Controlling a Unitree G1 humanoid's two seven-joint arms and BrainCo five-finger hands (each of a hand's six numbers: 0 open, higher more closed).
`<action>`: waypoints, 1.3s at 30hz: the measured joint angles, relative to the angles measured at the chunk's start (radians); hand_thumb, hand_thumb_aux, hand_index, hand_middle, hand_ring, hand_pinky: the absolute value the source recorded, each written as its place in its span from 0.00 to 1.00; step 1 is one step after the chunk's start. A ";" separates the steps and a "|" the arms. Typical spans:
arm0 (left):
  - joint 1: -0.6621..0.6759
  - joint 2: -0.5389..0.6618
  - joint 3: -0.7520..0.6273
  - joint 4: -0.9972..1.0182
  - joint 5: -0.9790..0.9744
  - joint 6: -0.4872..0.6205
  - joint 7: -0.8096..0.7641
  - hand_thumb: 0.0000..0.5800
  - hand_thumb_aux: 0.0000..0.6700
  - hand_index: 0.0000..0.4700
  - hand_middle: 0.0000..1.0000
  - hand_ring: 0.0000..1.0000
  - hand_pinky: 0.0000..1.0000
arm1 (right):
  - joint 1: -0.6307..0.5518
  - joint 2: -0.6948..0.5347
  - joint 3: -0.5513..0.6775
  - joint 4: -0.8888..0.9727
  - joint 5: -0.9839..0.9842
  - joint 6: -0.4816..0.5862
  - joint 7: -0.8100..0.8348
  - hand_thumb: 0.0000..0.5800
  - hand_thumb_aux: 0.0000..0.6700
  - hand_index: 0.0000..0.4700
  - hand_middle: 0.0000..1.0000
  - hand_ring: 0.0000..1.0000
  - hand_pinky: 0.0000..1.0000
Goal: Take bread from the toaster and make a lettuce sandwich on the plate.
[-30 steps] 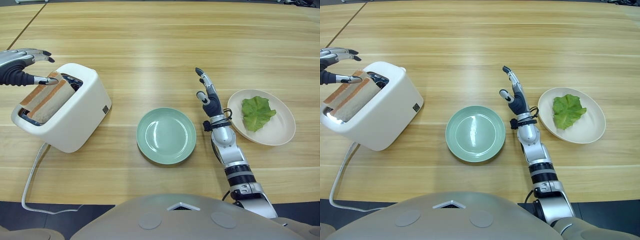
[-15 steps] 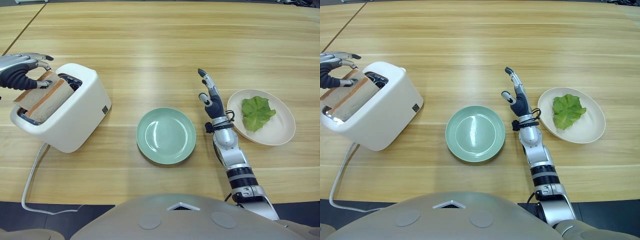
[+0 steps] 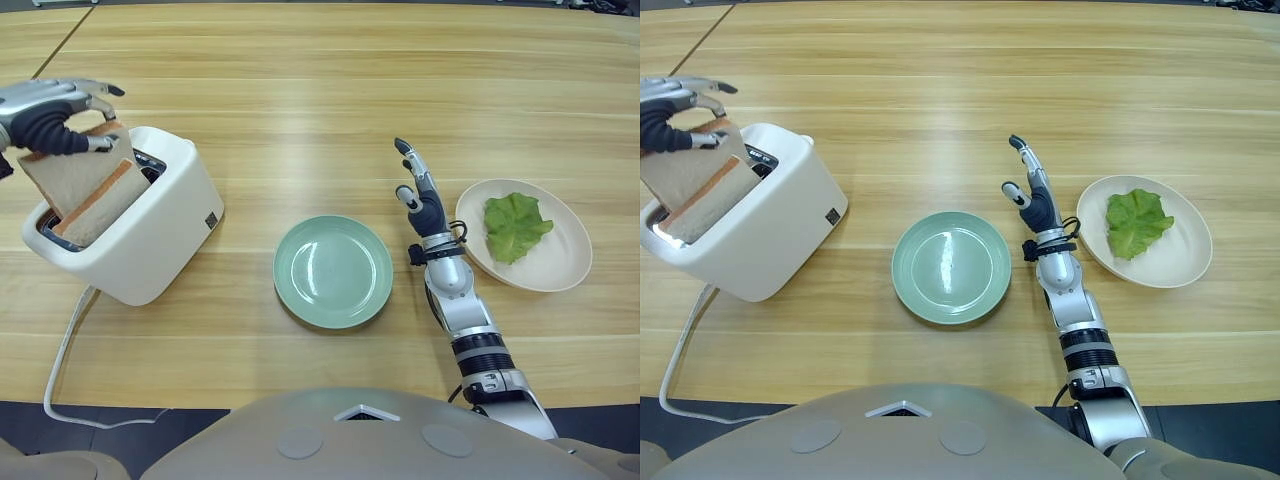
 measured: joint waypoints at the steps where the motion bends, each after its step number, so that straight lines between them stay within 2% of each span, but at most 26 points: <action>1: -0.048 0.010 -0.008 0.003 -0.026 -0.001 -0.038 1.00 1.00 1.00 0.00 0.00 0.00 | -0.004 0.002 0.001 0.003 -0.002 0.000 -0.001 0.00 0.00 0.00 0.00 0.00 0.00; 7: -0.361 0.008 -0.096 0.034 -0.078 -0.012 -0.200 1.00 1.00 1.00 0.00 0.00 0.00 | -0.021 0.011 0.011 0.028 -0.019 -0.003 -0.016 0.00 0.00 0.00 0.00 0.00 0.00; 13: -0.499 -0.071 -0.120 0.017 -0.189 -0.050 -0.251 1.00 1.00 1.00 0.00 0.00 0.00 | -0.060 0.023 0.028 0.055 -0.031 -0.010 -0.024 0.00 0.00 0.00 0.00 0.00 0.00; 17: -0.481 -0.144 -0.120 -0.085 -0.282 -0.043 -0.252 1.00 1.00 1.00 0.00 0.00 0.00 | -0.070 0.024 0.021 0.040 -0.029 -0.012 -0.029 0.00 0.00 0.00 0.00 0.00 0.00; 22: -0.403 -0.250 -0.143 -0.211 -0.372 0.027 -0.252 1.00 1.00 1.00 0.00 0.00 0.00 | -0.079 -0.005 -0.051 -0.094 0.005 0.022 -0.026 0.00 0.00 0.00 0.00 0.00 0.00; 30: -0.279 -0.408 -0.272 -0.250 -0.335 0.036 -0.247 1.00 1.00 1.00 0.00 0.00 0.00 | -0.082 -0.208 -0.232 -0.256 -0.072 0.169 -0.012 0.00 0.00 0.00 0.00 0.00 0.00; 34: -0.272 -0.412 -0.322 -0.303 -0.347 0.153 -0.339 1.00 1.00 1.00 0.00 0.00 0.00 | -0.094 -0.259 -0.232 -0.256 -0.109 0.180 -0.008 0.00 0.00 0.00 0.00 0.00 0.00; 39: -0.280 -0.473 -0.409 -0.348 -0.384 0.358 -0.449 1.00 1.00 1.00 0.00 0.00 0.00 | -0.094 -0.298 -0.226 -0.268 -0.145 0.167 -0.007 0.00 0.00 0.00 0.00 0.00 0.00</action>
